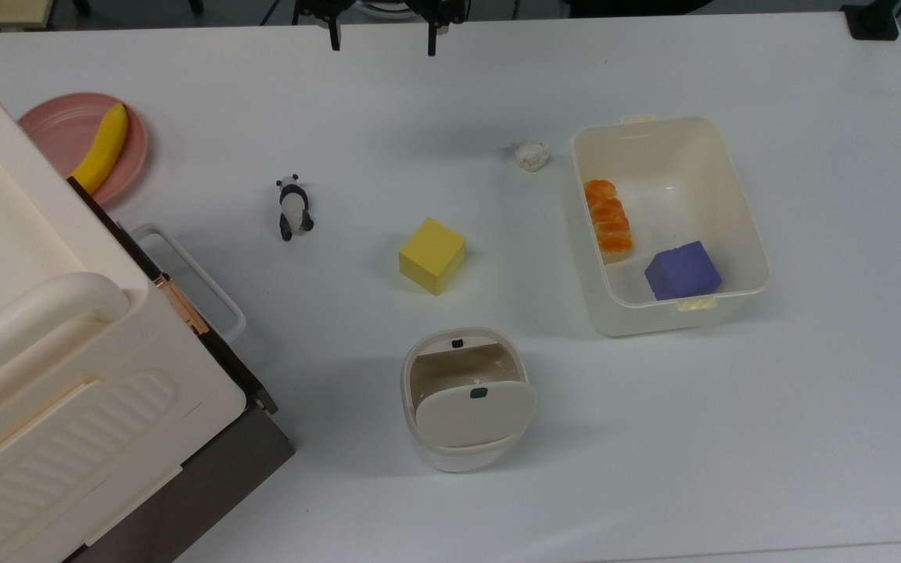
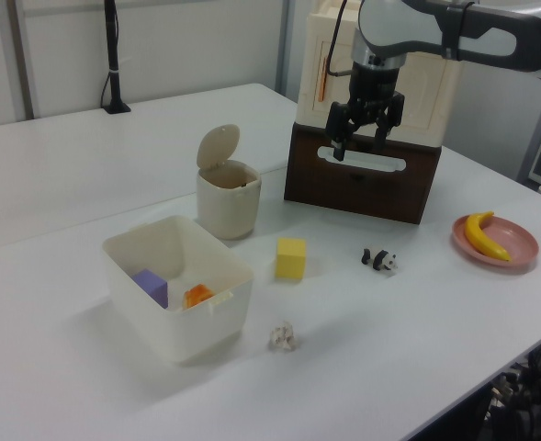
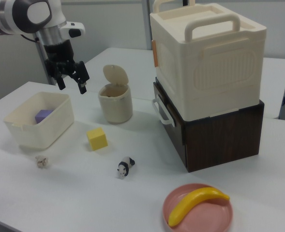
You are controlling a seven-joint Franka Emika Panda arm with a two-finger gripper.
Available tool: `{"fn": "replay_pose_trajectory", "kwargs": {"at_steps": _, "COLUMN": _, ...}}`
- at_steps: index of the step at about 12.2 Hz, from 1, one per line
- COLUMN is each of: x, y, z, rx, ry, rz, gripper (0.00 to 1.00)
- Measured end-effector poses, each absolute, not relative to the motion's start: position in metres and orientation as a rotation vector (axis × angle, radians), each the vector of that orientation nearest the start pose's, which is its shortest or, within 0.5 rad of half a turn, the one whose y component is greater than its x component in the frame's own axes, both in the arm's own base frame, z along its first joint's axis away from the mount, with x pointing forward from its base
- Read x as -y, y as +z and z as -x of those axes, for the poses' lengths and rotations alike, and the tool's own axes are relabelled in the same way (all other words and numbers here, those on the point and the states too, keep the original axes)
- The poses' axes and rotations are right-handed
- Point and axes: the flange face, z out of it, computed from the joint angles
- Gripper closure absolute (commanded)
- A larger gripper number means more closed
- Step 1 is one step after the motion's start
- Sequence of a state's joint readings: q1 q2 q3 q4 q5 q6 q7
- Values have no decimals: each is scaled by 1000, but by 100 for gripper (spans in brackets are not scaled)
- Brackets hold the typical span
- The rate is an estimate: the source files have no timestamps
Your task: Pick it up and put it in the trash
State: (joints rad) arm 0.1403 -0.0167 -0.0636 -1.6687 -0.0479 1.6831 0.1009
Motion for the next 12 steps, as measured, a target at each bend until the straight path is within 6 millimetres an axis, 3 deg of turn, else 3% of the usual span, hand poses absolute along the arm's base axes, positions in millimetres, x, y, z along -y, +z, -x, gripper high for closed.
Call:
{"fn": "replay_pose_trajectory", "kwargs": {"at_steps": 3, "x": -39, "y": 593, "z": -556, "rx": -27, "ry": -43, "rz": 3185, "gripper": 0}}
{"fn": "replay_pose_trajectory", "kwargs": {"at_steps": 5, "x": -52, "y": 574, "z": -553, "rx": 12, "ry": 20, "rz": 3187, "gripper": 0}}
{"fn": "replay_pose_trajectory", "kwargs": {"at_steps": 7, "x": -87, "y": 532, "z": -542, "rx": 120, "ry": 141, "rz": 3192, "gripper": 0}}
{"fn": "replay_pose_trajectory", "kwargs": {"at_steps": 9, "x": -120, "y": 488, "z": -534, "rx": 221, "ry": 119, "rz": 3187, "gripper": 0}}
{"fn": "replay_pose_trajectory", "kwargs": {"at_steps": 12, "x": -144, "y": 430, "z": -514, "rx": 383, "ry": 69, "rz": 3179, "gripper": 0}}
